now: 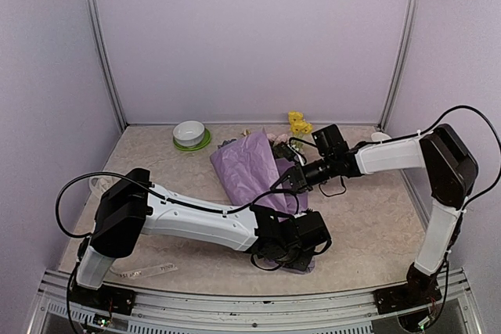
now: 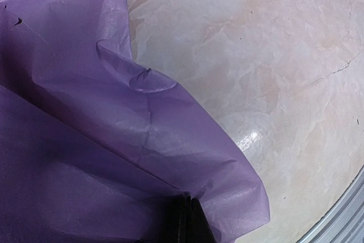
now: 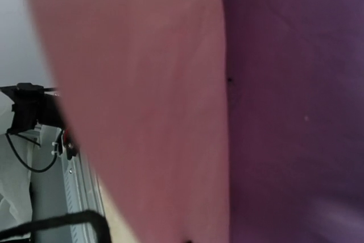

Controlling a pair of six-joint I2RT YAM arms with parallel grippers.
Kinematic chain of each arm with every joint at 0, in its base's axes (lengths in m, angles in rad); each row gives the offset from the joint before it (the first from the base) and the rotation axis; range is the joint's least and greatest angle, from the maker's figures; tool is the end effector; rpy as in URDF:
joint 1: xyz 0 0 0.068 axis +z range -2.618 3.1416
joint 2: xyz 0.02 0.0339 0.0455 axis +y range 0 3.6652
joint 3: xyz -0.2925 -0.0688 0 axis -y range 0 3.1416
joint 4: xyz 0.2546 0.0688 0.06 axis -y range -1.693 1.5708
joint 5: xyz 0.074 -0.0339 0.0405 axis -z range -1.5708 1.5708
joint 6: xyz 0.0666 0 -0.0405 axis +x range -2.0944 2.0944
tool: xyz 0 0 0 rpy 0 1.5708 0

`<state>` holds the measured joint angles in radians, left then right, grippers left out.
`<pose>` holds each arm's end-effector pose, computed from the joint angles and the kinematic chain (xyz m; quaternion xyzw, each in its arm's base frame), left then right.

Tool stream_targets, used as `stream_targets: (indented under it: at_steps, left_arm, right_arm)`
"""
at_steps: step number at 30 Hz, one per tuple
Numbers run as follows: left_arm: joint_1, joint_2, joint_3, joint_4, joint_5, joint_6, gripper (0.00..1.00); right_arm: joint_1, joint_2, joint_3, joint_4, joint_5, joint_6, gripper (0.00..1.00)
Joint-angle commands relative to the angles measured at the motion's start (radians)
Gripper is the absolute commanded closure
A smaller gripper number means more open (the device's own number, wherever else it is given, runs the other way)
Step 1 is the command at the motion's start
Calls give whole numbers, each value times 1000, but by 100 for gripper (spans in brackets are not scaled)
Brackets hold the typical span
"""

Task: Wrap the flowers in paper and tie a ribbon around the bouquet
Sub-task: Fold the two-thirds-folded wrapping paper at the center of the board.

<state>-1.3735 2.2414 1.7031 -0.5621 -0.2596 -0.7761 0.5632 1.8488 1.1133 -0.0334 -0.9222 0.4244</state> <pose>0.1175 -0.5005 0.1403 0.2549 0.9305 -0.1433 0.2207 0.3195 0.2645 0.1890 -0.2304 0.8105 0.5264 0.1136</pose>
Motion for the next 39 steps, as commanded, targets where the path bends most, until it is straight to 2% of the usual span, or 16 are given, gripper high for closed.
stream_targets:
  at_steps: [1,5,7,8,10,12,16,21,24,30,32,35,39]
  left_arm:
    - [-6,19,16,-9,20,21,100]
    - [-8,8,24,-14,12,49,98]
    - [-12,-13,44,-26,-28,68,81]
    - [-22,-53,84,-28,-108,116,57]
    - [-22,-74,118,-28,-140,146,50]
    - [-21,-73,172,-40,-146,180,50]
    - [-44,-22,312,-49,-118,304,60]
    - [-45,42,320,-125,-67,318,68]
    - [-45,79,324,-167,-97,314,69]
    - [-39,162,383,-266,-244,349,69]
    - [-45,180,369,-306,-273,351,71]
    - [-47,174,318,-319,-283,332,73]
    - [-49,121,201,-275,-248,316,73]
  right_arm:
    - [-26,-46,-37,54,-17,26,100]
    - [-42,-18,-52,69,-4,56,100]
    - [-47,0,-54,73,-2,60,100]
    - [-54,29,-56,76,4,60,100]
    - [-58,50,-56,81,1,66,100]
    - [-62,63,-58,85,-2,67,100]
    - [-75,81,-47,83,-10,69,100]
    - [-90,107,-12,40,-20,42,100]
    - [-91,123,6,20,-27,4,100]
    - [-91,104,-4,5,-51,13,100]
    - [-96,75,5,-50,-7,-33,100]
    - [-101,51,8,-63,-24,-36,100]
    - [-105,29,11,-70,14,-31,100]
